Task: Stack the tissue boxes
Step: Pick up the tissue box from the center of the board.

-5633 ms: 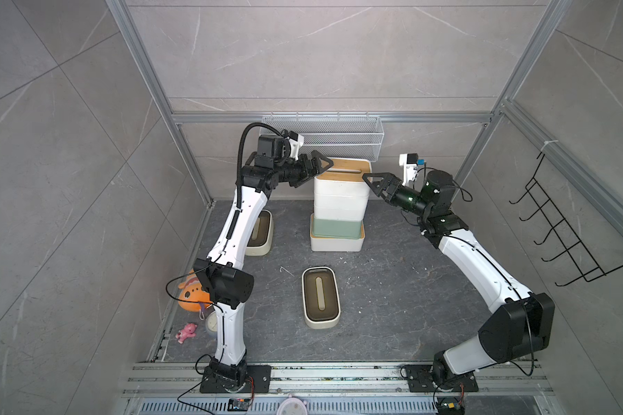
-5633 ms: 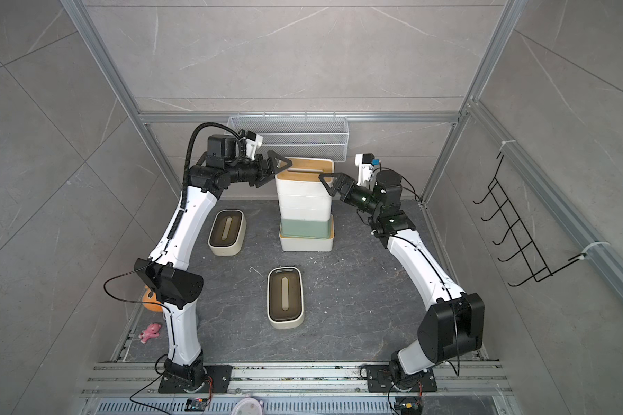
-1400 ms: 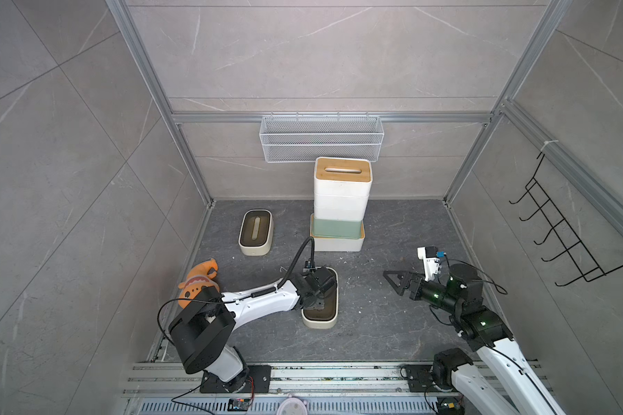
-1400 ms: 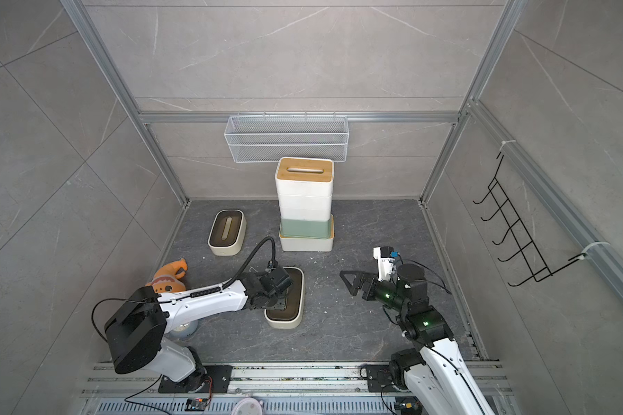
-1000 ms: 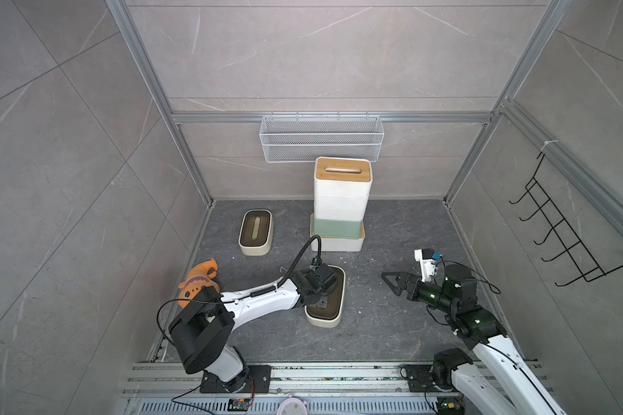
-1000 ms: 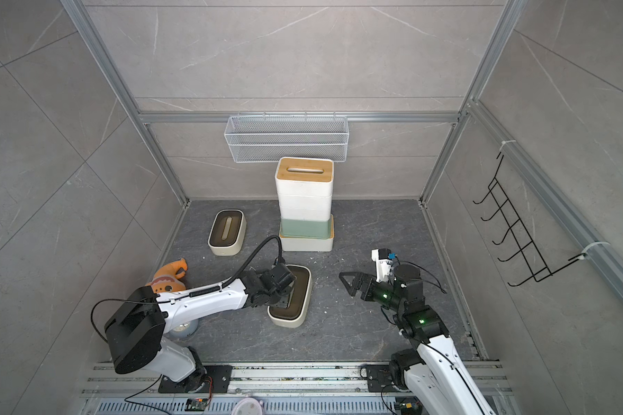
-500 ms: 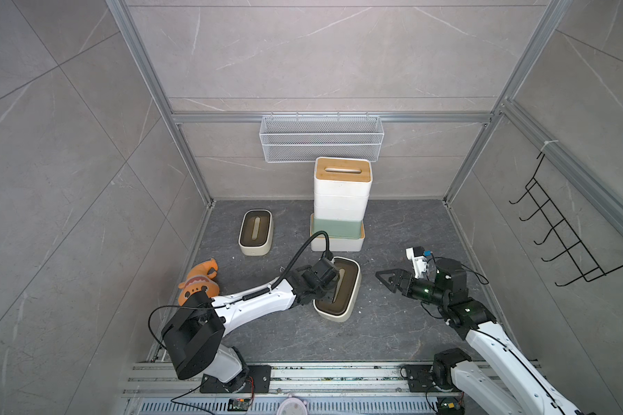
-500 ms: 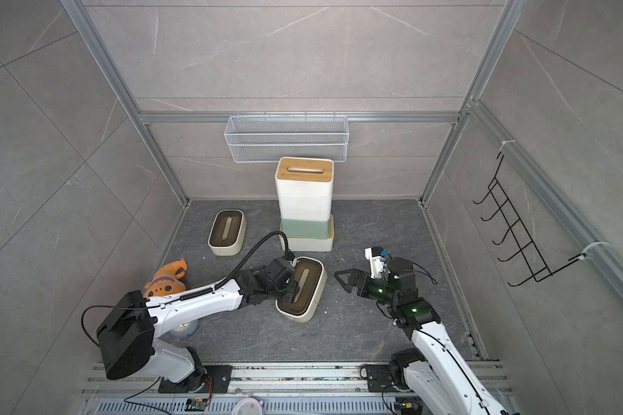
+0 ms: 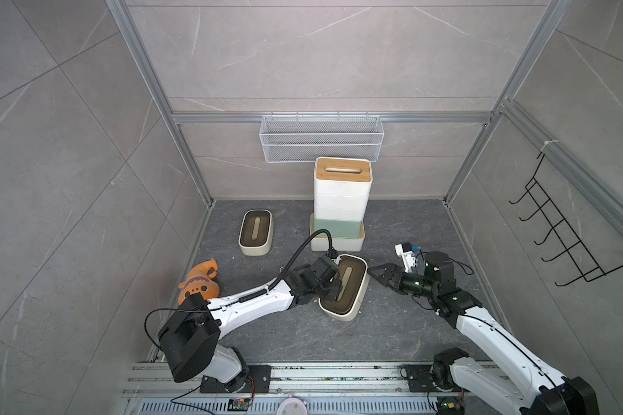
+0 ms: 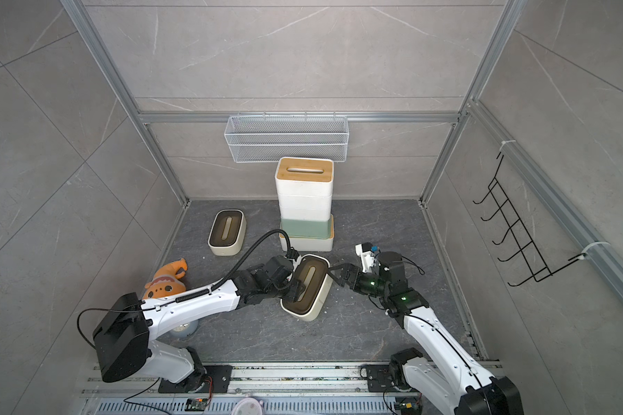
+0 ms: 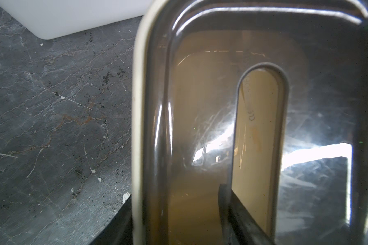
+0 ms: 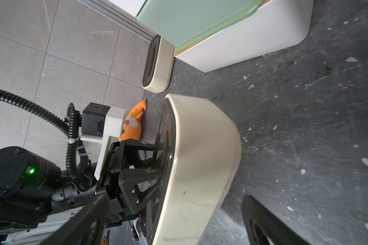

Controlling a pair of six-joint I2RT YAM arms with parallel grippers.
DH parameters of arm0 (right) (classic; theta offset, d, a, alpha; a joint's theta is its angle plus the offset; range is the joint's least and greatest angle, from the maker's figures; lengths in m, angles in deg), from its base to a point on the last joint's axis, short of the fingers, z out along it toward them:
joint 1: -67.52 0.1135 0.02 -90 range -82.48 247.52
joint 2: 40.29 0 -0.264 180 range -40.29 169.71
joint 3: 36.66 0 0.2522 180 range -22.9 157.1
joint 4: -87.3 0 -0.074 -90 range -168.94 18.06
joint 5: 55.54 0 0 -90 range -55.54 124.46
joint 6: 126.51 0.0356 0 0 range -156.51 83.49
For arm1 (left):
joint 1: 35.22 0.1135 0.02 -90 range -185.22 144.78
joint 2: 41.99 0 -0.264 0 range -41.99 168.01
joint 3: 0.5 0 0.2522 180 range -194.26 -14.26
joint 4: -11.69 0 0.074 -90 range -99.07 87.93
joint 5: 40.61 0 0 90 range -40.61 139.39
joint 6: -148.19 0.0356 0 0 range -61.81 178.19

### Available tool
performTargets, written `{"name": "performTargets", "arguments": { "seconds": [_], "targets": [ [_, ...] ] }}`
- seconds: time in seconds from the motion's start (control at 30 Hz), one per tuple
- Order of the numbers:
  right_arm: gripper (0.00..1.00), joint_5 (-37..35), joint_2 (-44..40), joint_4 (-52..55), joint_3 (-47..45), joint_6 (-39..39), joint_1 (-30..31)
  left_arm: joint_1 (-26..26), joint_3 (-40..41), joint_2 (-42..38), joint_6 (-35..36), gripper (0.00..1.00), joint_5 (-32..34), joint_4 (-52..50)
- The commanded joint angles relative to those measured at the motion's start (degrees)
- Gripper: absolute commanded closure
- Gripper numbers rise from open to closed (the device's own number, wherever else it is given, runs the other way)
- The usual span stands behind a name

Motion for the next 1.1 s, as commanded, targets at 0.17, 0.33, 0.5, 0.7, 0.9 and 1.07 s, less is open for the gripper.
{"name": "performTargets", "arguments": {
  "seconds": [0.17, 0.33, 0.5, 0.7, 0.9, 1.07],
  "targets": [
    [0.00, -2.8, 4.7, -5.2, 1.7, 2.1, 0.9, -1.0, -1.6, -3.5, 2.4, 0.54, -1.8, 5.1],
    [0.00, -0.9, 6.9, -7.5, 1.2, 3.1, 1.4, -1.1, -1.2, -3.9, 4.2, 0.54, -2.0, 6.1],
    [0.00, 1.4, 6.2, -5.6, 1.1, 2.1, 1.4, -1.1, 0.3, -4.3, 8.1, 0.54, -1.4, 8.2],
    [0.00, 3.1, 5.9, -1.5, 2.2, 0.1, 1.5, -1.1, 2.4, -4.9, 14.1, 0.54, -3.5, 11.2],
    [0.00, 4.1, 5.9, 0.1, 3.9, -0.2, 1.5, -1.0, 4.9, -5.6, 19.7, 0.54, -4.8, 14.0],
    [0.00, 4.8, 6.2, 0.9, 4.4, -0.7, 1.5, -1.1, 5.8, -6.0, 22.2, 0.54, -6.1, 15.4]
  ]
}}
